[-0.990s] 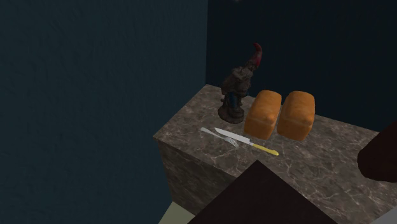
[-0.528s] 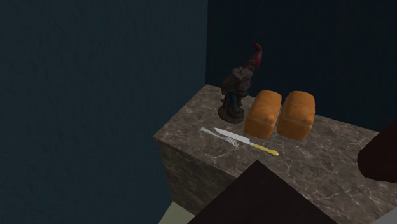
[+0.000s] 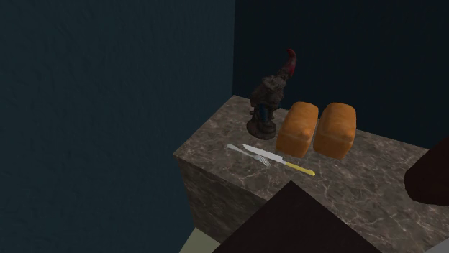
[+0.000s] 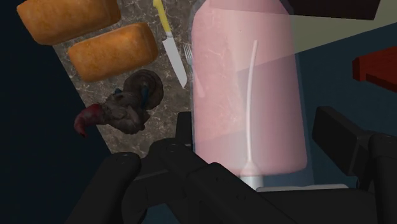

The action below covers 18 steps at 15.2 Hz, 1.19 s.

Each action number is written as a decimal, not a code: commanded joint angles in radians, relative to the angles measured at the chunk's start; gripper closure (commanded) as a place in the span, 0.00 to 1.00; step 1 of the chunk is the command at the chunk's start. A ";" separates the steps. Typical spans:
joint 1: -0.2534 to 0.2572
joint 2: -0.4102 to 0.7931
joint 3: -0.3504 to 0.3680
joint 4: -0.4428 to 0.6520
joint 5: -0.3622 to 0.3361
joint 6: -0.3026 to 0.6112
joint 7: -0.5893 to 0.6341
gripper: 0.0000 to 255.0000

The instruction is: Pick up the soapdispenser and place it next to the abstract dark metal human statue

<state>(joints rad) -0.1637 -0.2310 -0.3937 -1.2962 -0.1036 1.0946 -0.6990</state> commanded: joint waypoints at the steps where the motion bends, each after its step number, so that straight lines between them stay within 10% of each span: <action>1: -0.014 -0.042 -0.018 -0.034 -0.023 -0.002 -0.040 1.00; 18: -0.100 -0.237 -0.242 -0.094 -0.214 -0.056 -0.419 1.00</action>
<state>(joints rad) -0.2603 -0.4627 -0.6171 -1.3948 -0.3049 1.0408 -1.0885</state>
